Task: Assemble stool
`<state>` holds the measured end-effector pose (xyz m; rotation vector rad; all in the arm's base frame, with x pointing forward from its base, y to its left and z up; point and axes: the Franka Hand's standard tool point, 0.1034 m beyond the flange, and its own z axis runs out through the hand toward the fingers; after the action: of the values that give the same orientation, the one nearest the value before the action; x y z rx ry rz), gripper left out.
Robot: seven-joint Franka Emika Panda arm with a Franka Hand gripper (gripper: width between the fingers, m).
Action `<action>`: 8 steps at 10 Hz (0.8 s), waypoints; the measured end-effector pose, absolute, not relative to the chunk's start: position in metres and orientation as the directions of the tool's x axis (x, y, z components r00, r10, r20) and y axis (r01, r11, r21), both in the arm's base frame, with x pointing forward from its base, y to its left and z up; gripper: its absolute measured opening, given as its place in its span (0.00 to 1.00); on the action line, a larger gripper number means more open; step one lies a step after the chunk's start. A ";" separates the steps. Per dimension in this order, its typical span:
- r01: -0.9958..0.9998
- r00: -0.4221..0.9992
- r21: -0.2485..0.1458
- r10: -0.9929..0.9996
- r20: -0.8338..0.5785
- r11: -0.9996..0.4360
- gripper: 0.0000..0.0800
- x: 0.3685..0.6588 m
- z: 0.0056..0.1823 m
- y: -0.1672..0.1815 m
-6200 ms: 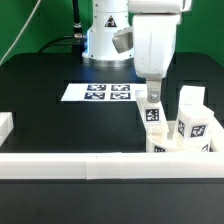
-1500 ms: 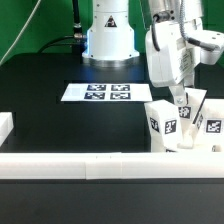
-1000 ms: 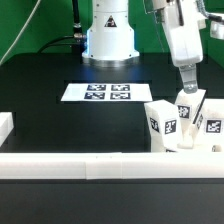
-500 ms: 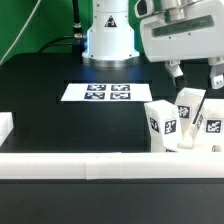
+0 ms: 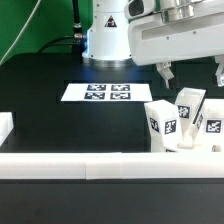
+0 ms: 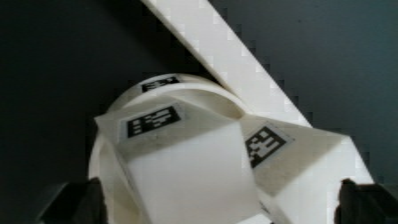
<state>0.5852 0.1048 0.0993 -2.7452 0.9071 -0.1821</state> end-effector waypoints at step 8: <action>0.204 0.966 -0.093 0.185 0.180 -0.974 0.81 0.587 0.100 0.107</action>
Offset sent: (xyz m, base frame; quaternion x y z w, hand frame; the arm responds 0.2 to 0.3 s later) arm 0.0058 0.0190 -0.0004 -0.0210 -0.0593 -0.3752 0.9248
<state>0.5872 0.1074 0.1004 -3.0044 -0.2988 -0.2594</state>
